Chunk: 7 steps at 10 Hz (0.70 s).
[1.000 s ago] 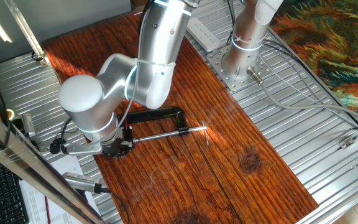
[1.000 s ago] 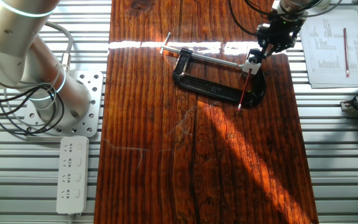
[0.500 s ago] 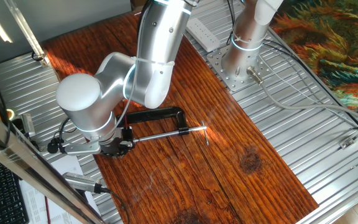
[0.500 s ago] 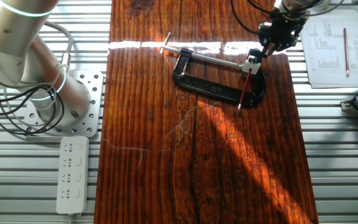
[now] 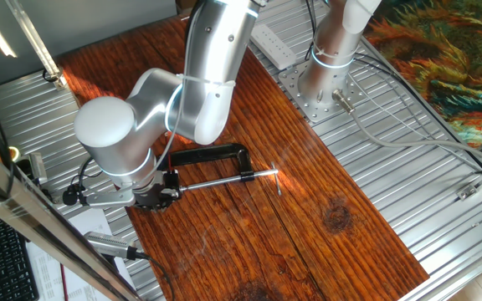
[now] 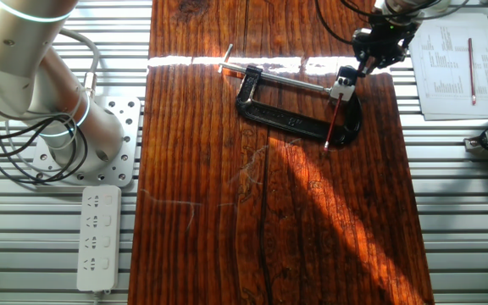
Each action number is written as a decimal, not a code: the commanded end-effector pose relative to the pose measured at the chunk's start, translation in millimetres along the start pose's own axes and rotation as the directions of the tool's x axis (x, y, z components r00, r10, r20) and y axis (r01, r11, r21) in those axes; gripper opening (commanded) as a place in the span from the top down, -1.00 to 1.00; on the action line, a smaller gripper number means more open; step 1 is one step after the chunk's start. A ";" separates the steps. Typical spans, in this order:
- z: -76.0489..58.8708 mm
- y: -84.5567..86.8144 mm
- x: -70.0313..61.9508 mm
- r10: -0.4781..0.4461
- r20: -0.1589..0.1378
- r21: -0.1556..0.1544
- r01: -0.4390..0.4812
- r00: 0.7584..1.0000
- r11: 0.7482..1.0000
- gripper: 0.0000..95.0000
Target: Sharpen the pencil with a pencil sharpener
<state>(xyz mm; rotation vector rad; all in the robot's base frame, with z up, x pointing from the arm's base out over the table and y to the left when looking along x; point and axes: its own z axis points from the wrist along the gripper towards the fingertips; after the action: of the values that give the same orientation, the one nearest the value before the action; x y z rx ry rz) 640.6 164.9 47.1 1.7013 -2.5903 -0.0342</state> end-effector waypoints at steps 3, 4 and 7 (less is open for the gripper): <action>-3.6 1.6 0.0 0.004 0.005 0.001 -0.004 1.000 1.000 1.00; -4.7 1.8 0.0 0.003 0.006 0.002 -0.003 1.000 1.000 1.00; -6.1 2.6 0.0 0.009 0.005 0.003 -0.009 1.000 1.000 1.00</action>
<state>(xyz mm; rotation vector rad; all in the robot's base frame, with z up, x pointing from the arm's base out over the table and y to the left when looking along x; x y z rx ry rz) 639.6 165.5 53.4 1.6931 -2.6022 -0.0303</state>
